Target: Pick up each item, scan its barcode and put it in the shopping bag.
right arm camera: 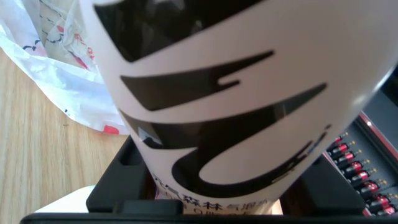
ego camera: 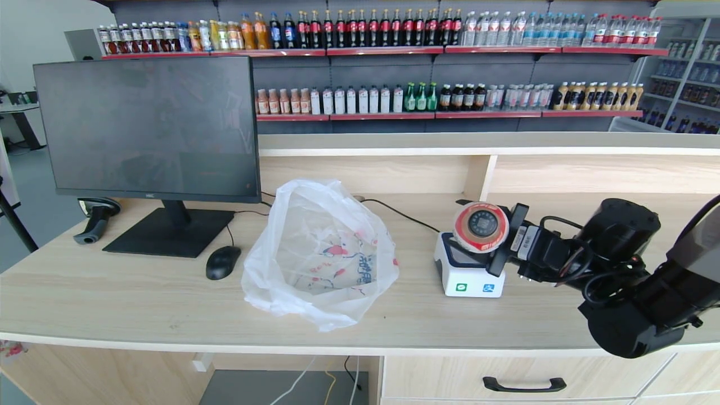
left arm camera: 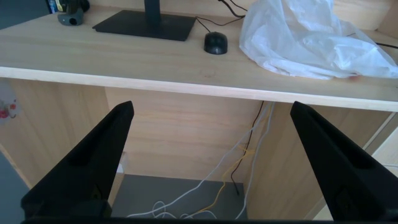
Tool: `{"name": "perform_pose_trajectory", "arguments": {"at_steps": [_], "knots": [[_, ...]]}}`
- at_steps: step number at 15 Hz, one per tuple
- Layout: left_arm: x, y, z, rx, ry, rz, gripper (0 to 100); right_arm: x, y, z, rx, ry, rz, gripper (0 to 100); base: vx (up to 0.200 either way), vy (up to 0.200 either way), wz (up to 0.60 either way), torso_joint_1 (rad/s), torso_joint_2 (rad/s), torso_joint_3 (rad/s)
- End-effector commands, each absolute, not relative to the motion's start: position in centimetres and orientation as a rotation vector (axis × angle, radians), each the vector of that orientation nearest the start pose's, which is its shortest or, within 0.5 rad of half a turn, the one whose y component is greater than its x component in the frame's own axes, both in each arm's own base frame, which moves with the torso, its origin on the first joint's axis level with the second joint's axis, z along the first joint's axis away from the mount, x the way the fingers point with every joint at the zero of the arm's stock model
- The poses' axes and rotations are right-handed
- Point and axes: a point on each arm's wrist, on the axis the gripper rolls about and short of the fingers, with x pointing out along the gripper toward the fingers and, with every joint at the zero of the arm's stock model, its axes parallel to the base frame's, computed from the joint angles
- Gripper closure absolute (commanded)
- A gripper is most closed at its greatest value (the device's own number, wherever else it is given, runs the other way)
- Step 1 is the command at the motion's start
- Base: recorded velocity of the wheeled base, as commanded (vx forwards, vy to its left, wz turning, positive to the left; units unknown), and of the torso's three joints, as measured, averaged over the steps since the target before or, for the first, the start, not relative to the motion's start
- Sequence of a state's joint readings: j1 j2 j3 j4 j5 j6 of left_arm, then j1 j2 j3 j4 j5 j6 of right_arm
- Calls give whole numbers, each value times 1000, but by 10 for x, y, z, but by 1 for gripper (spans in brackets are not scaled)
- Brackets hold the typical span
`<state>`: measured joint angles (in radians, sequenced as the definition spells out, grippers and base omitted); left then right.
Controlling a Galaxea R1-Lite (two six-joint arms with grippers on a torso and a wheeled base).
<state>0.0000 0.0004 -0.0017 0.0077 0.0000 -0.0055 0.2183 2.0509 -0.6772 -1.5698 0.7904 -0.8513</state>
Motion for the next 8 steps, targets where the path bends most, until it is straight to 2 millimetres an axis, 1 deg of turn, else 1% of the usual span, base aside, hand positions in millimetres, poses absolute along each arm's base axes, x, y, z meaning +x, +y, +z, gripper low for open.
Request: {"name": "perform_pose_trajectory", "arguments": {"at_steps": [1,8], "knots": [[-23,0,75,-6,6,0,0,330,90,127,-832,-615,867,100,0,0,0,0,0,0],[-23,0,75,-6,6,0,0,329,90,127,-832,-613,868,100,0,0,0,0,0,0]]}}
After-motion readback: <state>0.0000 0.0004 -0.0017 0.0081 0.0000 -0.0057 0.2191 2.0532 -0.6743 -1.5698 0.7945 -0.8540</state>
